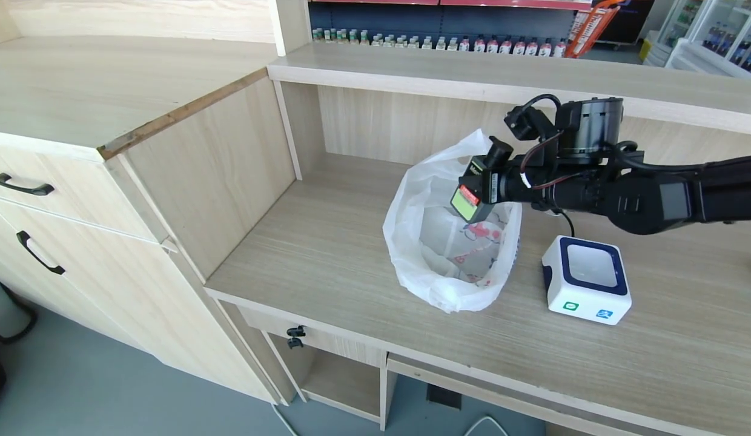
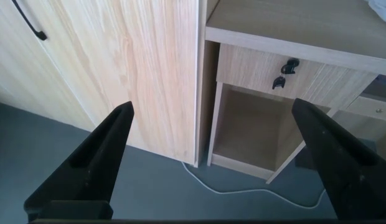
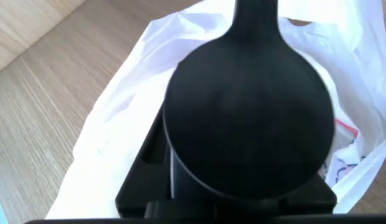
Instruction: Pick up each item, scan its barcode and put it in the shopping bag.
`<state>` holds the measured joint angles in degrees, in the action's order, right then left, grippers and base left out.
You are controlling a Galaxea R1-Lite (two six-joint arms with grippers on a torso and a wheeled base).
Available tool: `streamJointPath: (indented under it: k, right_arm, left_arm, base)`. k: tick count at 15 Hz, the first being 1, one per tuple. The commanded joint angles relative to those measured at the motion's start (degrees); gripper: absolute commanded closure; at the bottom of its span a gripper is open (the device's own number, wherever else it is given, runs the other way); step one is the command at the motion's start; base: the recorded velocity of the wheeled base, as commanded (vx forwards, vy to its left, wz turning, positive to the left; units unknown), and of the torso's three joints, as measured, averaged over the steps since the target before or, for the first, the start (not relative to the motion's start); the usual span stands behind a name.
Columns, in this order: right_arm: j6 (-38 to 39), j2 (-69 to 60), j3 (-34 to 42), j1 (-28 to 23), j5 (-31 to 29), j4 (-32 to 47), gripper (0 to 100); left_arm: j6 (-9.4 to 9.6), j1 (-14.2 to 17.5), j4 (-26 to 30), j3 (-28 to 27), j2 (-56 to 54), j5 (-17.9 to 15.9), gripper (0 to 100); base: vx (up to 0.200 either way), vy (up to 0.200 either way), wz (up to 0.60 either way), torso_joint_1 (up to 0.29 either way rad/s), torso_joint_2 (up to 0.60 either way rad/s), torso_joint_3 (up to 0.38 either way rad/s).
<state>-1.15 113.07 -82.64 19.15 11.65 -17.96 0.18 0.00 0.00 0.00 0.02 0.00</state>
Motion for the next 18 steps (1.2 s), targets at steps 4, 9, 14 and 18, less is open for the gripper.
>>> streamJointPath:
  k: [4,9,14,18]
  right_arm:
    - [0.00,3.65,-0.42,0.45,0.04,-0.06,100]
    - [0.09,7.69,-5.25,0.27,0.04,-1.91,100]
    - [0.18,11.74,-9.21,-0.08,-0.14,-3.40,100]
    - [0.18,15.08,-12.46,0.27,-8.05,-5.07,100]
  left_arm:
    - [-0.01,0.00,0.00,0.00,-0.02,0.00,0]
    - [-0.01,0.00,0.00,0.00,-0.02,0.00,0]
    - [-0.01,0.00,0.00,0.00,-0.02,0.00,0]
    - [-0.01,0.00,0.00,0.00,-0.02,0.00,0]
  base:
    - [0.000,0.000,0.00,0.000,0.00,0.000]
    - [0.000,0.000,0.00,0.000,0.00,0.000]
    - [0.000,0.000,0.00,0.000,0.00,0.000]
    - [0.000,0.000,0.00,0.000,0.00,0.000]
